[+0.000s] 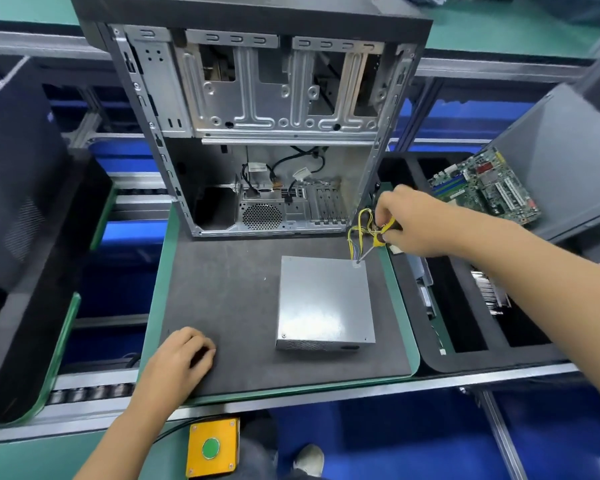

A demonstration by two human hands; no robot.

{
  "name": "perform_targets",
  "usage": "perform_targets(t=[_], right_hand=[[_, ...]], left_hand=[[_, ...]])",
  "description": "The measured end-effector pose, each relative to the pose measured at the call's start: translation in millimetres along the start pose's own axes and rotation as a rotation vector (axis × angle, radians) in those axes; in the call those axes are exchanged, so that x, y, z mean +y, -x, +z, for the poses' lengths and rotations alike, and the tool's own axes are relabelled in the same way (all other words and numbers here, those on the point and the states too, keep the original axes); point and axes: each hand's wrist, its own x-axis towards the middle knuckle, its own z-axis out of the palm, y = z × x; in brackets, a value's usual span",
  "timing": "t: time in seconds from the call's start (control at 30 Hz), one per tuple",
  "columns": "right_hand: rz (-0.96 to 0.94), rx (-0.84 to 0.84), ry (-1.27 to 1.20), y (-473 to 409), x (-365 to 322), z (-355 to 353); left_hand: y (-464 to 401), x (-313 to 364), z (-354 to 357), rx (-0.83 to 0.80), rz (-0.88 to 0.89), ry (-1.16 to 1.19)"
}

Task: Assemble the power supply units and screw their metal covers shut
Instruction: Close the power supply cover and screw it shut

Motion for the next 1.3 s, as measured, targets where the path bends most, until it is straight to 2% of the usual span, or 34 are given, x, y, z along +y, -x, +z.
perform_targets(t=[0.1,0.17,0.3,0.47,0.57,0.63,0.77,0.9,0.93,1.07,1.2,1.3], right_hand=[[0.067,0.116,0.044,-2.8,-0.9,1.4],[0.087,0.135,0.052,-2.6,-1.6,3.9],[-0.049,-0.004,-0.045,-3.3,-1.6,0.5],[0.100,0.086,0.209,-8.2,-5.2,-0.3],[0.051,-0.026,0.057,-9.6,-1.7,-3.8],[-0.017,-0.024,-0.022,-9.8,0.9,-4.3],[0.058,0.108,0.167,-9.0,2.8,2.0],[-0.078,-0.003,-0.113,-6.7,12.3,4.2],[-0.088,0.015,-0.107,-7.7,13.3,5.2],[-0.016,0.262,0.019,-14.5,13.4,19.1],[0.019,0.303,-0.304,-7.6,31.6,27.1],[0.167,0.516,-0.669,5.3,55.1,42.3]], left_hand=[[-5.0,3.0,2.4,-0.007,-0.166,0.078],[-9.3,5.1,6.7,0.000,-0.330,0.211],[-20.9,11.0,11.6,0.113,-0.563,0.510],[-42.4,28.5,6.2,0.152,-0.529,0.862],[-57.0,42.0,3.7,0.121,-0.473,0.894],[-67.7,55.4,2.6,0.118,-0.429,0.940],[-87.9,84.8,3.7,0.123,-0.399,1.081],[-100.7,107.6,5.8,0.078,-0.408,1.162],[-103.0,111.7,6.9,0.071,-0.411,1.172],[-109.3,125.2,14.8,0.037,-0.419,1.179],[-113.4,137.7,22.6,0.012,-0.460,1.278],[-116.2,148.2,27.5,-0.023,-0.489,1.374]])
